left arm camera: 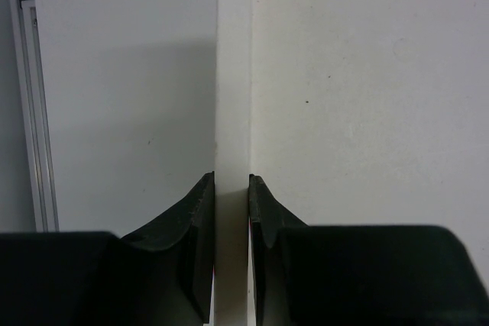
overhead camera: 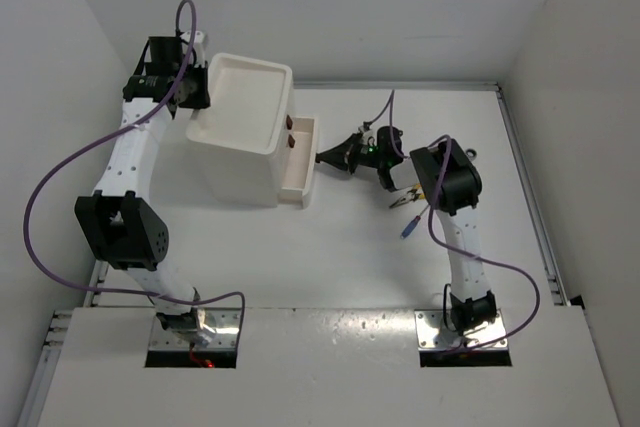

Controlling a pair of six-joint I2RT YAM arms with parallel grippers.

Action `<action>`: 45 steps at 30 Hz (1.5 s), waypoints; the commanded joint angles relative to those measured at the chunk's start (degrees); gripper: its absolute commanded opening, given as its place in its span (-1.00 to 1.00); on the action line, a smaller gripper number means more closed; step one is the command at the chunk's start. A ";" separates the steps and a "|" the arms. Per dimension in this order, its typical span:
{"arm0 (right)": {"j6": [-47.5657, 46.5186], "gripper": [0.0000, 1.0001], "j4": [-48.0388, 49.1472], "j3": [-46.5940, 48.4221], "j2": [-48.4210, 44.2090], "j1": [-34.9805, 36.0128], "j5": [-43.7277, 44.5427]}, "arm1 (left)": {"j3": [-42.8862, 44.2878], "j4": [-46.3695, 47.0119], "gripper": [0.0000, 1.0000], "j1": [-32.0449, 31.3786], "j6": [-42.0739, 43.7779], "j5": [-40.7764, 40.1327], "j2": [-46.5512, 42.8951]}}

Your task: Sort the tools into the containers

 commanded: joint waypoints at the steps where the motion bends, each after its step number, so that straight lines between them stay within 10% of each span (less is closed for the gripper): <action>1: -4.18 -1.00 -2.04 -3.60 -3.69 -2.74 0.29 | -0.64 3.11 -1.00 0.71 -3.05 -0.32 0.20; 24: -12.44 -1.00 -9.43 -11.17 -10.55 -10.48 -3.32 | -3.45 5.84 -1.00 1.24 -4.72 -0.94 0.20; 26: -13.66 -0.73 -11.00 -9.95 -10.03 -10.49 -4.63 | -3.45 5.84 -1.00 1.24 -3.41 0.72 0.20; 30: -16.74 -0.35 -14.43 -8.89 -11.77 -10.49 -4.64 | -3.45 5.84 -0.39 1.24 -2.88 1.26 -0.33; 36: -20.87 -0.31 -18.30 -7.04 -14.85 -11.09 -5.34 | -1.35 5.84 -0.22 1.24 -2.88 4.42 0.19; 45: -34.91 0.11 -35.32 -2.48 -24.68 -12.77 -6.49 | 11.19 3.56 0.78 1.24 -2.26 10.14 0.72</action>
